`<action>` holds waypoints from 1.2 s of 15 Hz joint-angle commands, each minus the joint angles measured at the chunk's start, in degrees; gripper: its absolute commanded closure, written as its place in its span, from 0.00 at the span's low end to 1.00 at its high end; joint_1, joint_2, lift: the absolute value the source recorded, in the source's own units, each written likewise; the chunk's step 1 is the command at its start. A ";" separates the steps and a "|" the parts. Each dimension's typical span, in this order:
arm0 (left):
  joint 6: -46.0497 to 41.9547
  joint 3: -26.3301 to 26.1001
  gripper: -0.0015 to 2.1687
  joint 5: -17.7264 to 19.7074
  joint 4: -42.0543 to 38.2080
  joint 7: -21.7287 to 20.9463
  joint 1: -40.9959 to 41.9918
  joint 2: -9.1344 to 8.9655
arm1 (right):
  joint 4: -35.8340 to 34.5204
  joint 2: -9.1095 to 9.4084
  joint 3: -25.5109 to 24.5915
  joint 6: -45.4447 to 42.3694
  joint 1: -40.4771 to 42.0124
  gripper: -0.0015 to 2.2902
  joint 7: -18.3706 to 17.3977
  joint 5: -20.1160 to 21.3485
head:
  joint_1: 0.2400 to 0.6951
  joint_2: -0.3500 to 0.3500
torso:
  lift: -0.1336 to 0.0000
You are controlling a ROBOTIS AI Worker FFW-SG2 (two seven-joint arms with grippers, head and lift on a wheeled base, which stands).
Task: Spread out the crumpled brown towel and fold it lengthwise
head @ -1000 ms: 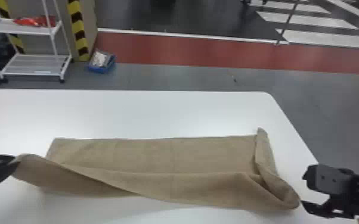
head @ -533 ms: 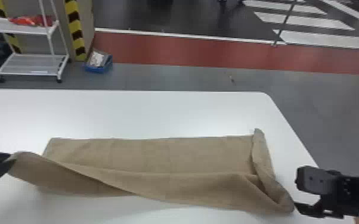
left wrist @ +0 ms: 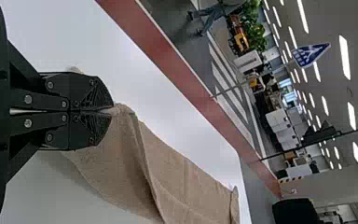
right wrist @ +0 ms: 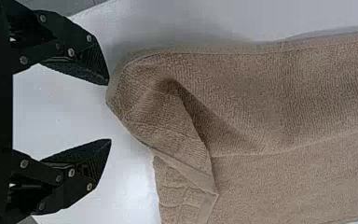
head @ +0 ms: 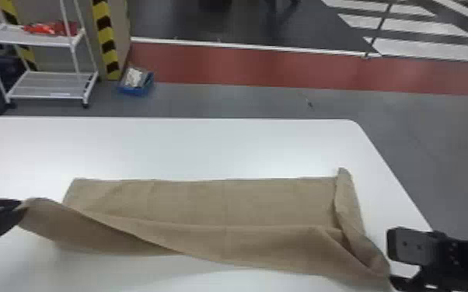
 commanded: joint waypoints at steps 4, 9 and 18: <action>-0.05 -0.17 0.79 0.00 0.13 -0.09 0.00 0.10 | 0.90 0.02 2.51 0.88 -1.31 0.36 0.28 -0.15 | 1.00 0.31 | 0.07; -0.05 0.00 0.79 0.00 0.13 -0.09 0.00 0.10 | 0.99 -0.25 0.76 0.53 -1.84 0.65 0.28 -1.20 | 1.00 0.33 | 0.07; 6.28 0.35 0.79 5.98 -6.55 8.00 0.18 -0.32 | -5.69 -0.25 -16.03 -0.18 -12.30 0.65 0.28 -14.56 | 1.00 0.24 | 0.07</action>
